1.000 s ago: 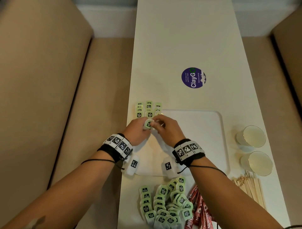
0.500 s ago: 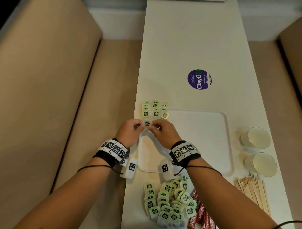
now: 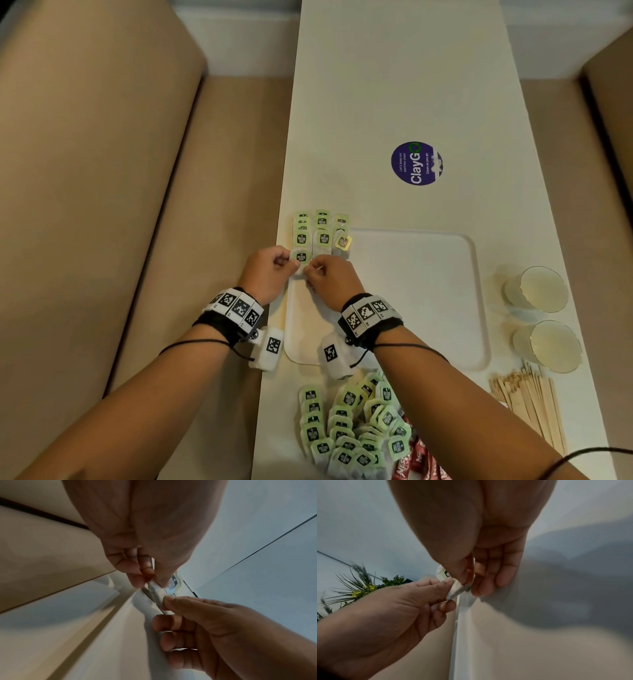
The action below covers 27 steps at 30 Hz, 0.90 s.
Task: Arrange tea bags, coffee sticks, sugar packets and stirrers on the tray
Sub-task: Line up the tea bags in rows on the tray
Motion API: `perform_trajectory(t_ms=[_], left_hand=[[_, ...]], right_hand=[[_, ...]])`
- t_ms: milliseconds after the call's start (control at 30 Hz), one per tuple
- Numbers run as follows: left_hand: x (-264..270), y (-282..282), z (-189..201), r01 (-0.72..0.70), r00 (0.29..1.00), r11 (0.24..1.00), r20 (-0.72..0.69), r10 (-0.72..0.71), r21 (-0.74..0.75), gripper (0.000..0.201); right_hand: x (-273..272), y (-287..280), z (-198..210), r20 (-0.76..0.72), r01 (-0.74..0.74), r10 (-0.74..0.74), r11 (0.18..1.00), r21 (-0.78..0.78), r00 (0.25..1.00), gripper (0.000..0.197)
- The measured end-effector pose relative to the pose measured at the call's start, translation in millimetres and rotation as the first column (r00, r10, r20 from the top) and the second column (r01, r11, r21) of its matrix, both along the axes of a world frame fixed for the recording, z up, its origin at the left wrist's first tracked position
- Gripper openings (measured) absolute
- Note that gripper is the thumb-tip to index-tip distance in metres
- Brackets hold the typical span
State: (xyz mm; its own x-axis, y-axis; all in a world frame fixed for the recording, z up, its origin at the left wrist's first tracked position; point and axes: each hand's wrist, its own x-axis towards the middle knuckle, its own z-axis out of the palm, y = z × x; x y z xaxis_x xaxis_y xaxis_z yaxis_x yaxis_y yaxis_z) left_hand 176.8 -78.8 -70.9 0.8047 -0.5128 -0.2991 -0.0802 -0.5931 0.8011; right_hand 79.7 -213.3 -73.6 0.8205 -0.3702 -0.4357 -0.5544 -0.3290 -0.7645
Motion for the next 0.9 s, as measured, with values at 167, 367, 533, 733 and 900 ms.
perform_trajectory(t_ms=[167,367,533,733,900], left_hand=[[11,-11,-1,-0.018,1.0,0.998,0.014,0.018,0.059,0.018],[17,-17,-4,-0.085,0.996,0.989,0.001,0.086,0.12,0.02],[18,-17,0,-0.108,0.994,0.984,0.016,0.107,0.145,0.026],[10,-5,13,-0.055,0.998,0.989,0.035,0.051,0.136,0.029],[-15,17,23,0.106,0.993,0.988,-0.055,-0.1,0.11,0.022]], right_hand=[[11,-2,2,-0.034,0.023,-0.025,0.997,-0.074,0.999,0.031],[22,-6,0,-0.1,0.015,-0.027,0.993,-0.114,0.995,0.036],[22,-7,0,-0.108,0.032,-0.047,0.99,-0.14,0.993,0.037],[0,-18,10,-0.072,0.003,-0.013,0.991,-0.131,0.997,0.033],[-45,-26,29,-0.053,-0.11,0.106,0.99,-0.09,0.993,0.023]])
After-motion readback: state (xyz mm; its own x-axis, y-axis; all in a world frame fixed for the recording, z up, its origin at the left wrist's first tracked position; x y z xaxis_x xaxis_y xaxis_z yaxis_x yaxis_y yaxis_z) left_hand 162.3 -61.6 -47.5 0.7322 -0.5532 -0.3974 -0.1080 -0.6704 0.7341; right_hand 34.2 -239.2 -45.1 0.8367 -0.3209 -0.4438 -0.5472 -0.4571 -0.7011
